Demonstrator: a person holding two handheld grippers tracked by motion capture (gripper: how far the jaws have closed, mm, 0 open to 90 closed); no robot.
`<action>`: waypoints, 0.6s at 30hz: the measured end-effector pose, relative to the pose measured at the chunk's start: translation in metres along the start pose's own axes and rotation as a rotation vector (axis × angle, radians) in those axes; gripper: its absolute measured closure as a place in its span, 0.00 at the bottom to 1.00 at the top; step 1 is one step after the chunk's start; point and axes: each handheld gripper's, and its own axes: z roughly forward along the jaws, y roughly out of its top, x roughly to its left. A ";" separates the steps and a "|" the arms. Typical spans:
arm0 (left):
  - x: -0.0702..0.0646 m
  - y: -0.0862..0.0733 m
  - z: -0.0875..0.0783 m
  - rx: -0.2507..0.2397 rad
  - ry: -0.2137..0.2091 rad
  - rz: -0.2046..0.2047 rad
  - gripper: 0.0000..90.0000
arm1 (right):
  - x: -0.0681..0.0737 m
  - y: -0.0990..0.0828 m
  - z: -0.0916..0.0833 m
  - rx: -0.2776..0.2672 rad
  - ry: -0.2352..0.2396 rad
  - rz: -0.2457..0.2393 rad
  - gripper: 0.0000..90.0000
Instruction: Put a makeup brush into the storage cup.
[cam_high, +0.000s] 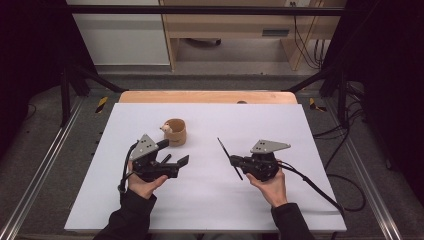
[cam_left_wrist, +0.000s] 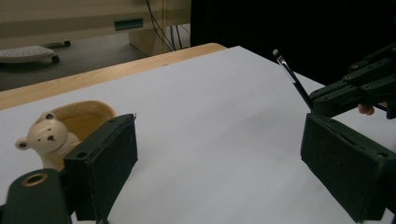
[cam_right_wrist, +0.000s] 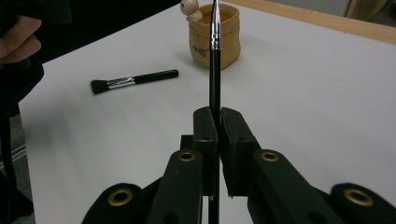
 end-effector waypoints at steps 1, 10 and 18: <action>-0.001 0.001 0.002 -0.007 -0.004 -0.004 0.11 | 0.000 0.000 0.000 -0.003 -0.001 -0.001 0.95; -0.011 0.008 0.013 -0.026 -0.031 -0.012 0.11 | 0.001 0.002 -0.002 -0.021 0.002 0.001 0.96; -0.013 0.010 0.018 -0.035 -0.039 -0.021 0.12 | 0.003 0.002 -0.002 -0.034 0.008 0.001 0.96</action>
